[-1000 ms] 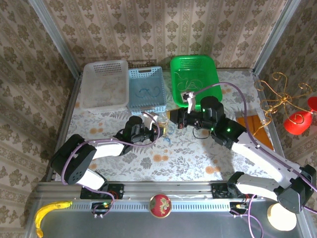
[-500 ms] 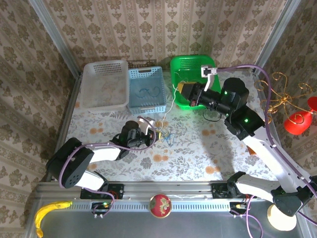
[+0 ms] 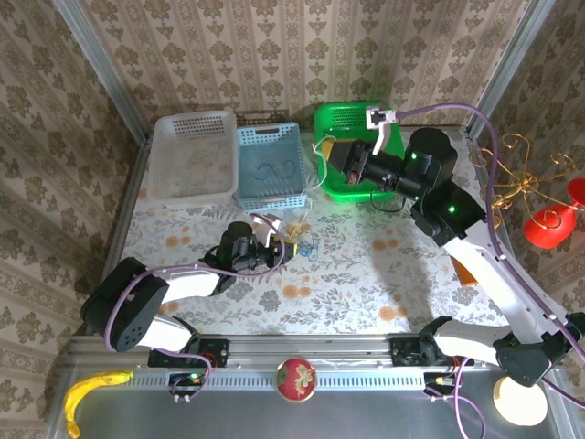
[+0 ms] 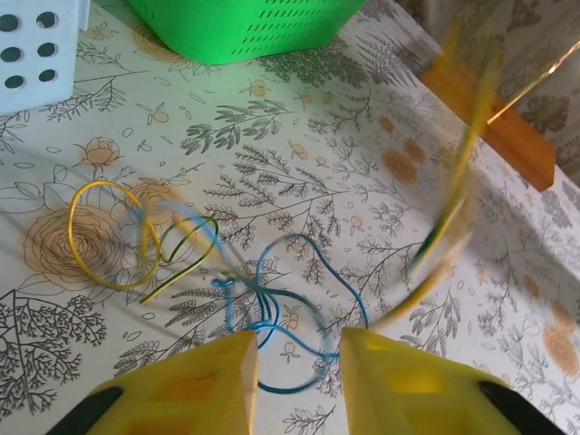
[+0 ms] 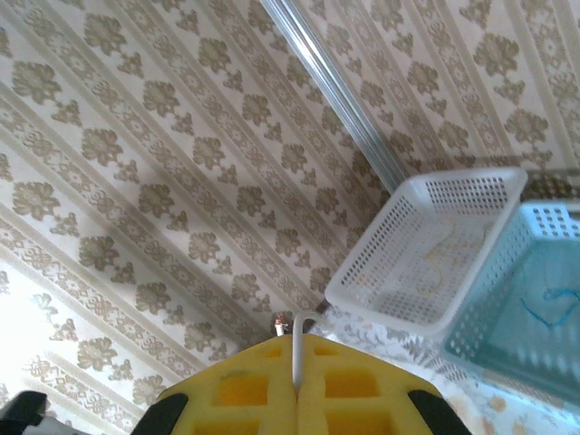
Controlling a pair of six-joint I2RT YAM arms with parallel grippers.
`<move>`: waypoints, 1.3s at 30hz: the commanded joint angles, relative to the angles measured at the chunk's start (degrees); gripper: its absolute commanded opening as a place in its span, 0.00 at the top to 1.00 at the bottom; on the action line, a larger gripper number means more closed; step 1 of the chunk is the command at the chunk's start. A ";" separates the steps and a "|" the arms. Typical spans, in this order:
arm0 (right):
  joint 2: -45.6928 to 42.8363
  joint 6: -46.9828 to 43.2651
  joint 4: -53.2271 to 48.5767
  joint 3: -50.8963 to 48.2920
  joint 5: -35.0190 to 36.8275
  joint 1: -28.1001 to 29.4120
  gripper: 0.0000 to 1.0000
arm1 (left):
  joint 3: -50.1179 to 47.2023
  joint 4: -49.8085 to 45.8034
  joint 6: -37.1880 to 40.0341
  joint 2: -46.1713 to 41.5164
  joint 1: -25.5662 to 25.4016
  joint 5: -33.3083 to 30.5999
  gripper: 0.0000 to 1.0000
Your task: Untangle the cables
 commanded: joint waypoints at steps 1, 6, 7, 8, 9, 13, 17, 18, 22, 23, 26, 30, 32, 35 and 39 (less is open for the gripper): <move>0.80 -0.42 -0.21 4.56 -1.56 -0.39 1.00 | -0.87 -0.81 0.07 -1.12 0.46 0.81 0.67; 2.74 -1.78 -1.98 8.76 -1.59 -0.58 1.00 | -1.46 -0.81 -0.34 -1.80 0.54 0.64 0.69; 3.04 -2.11 -2.40 9.42 -1.34 -0.67 1.00 | -1.59 -0.89 -0.32 -2.05 0.57 0.68 0.68; 3.36 -2.42 -2.70 10.14 -1.01 -0.80 1.00 | -1.69 -1.09 -0.38 -2.48 0.68 0.75 0.68; 3.67 -2.69 -3.11 10.77 -0.80 -0.99 1.00 | -1.64 -1.52 -0.42 -2.96 0.65 0.73 0.67; 4.54 -2.85 -3.80 12.25 -0.96 -1.96 1.00 | -1.55 -3.30 -0.83 -6.15 0.88 0.72 0.58; 4.39 -2.01 -3.47 12.07 -2.17 -2.07 1.00 | -0.45 -6.87 -0.29 -10.96 0.83 0.46 0.43; 4.24 -1.57 -3.16 11.71 -2.50 -2.06 1.00 | 0.12 -8.11 0.07 -12.09 0.82 0.46 0.40; 3.23 0.85 -0.95 9.20 -4.01 -1.99 1.00 | 2.56 -12.37 1.71 -15.49 0.91 0.95 0.31; 2.92 1.65 -0.28 8.37 -4.46 -1.90 1.00 | 3.06 -13.30 2.01 -16.15 1.04 1.07 0.30; 1.96 3.28 1.45 5.87 -5.10 -1.14 1.00 | 3.84 -14.66 2.52 -17.60 1.17 1.18 0.26; 0.76 3.80 2.86 2.95 -4.56 0.53 1.00 | 3.56 -15.21 2.37 -19.20 1.17 0.99 0.24; 0.39 3.75 3.18 2.14 -4.20 1.16 1.00 | 3.31 -15.47 2.26 -19.81 1.19 0.91 0.23; 0.09 3.85 3.40 1.53 -4.01 2.17 1.00 | 2.81 -16.08 2.37 -20.10 1.24 0.91 0.22; -0.61 3.76 3.40 1.16 -3.58 3.34 1.00 | 1.71 -15.54 2.13 -19.97 1.21 0.90 0.21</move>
